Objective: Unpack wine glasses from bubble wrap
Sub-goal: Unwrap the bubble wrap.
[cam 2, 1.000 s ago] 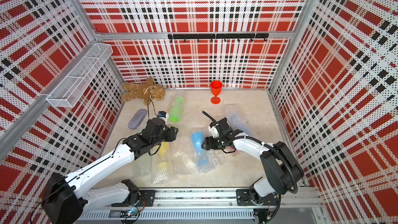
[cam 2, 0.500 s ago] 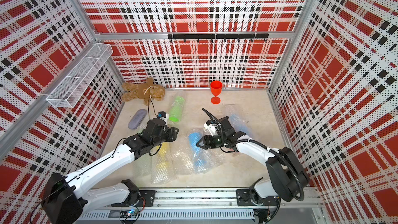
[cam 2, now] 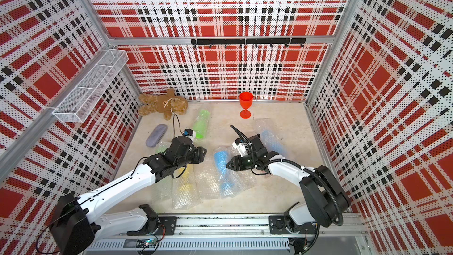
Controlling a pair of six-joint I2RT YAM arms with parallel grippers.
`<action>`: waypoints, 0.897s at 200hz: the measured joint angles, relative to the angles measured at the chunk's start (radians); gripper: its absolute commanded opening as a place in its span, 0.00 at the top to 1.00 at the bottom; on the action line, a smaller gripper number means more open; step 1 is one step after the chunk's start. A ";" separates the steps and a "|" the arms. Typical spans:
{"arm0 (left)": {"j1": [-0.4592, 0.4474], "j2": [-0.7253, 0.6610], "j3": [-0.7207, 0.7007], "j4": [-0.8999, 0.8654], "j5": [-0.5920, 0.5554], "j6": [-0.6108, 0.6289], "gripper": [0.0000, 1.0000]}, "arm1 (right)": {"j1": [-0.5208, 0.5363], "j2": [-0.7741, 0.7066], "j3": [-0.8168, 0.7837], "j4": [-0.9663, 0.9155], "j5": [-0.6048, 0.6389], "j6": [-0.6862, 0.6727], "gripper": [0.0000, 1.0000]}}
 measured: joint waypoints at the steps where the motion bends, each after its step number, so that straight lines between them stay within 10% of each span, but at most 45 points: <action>1: 0.000 0.000 0.000 0.000 0.000 0.000 0.43 | 0.001 0.001 0.000 0.002 -0.001 -0.002 0.78; 58: -0.030 0.026 -0.015 0.003 0.060 -0.027 0.41 | 0.043 0.025 0.018 0.005 0.020 0.003 1.00; 179: -0.049 0.103 -0.052 0.061 0.255 -0.060 0.38 | 0.054 0.000 0.048 0.084 0.043 0.111 1.00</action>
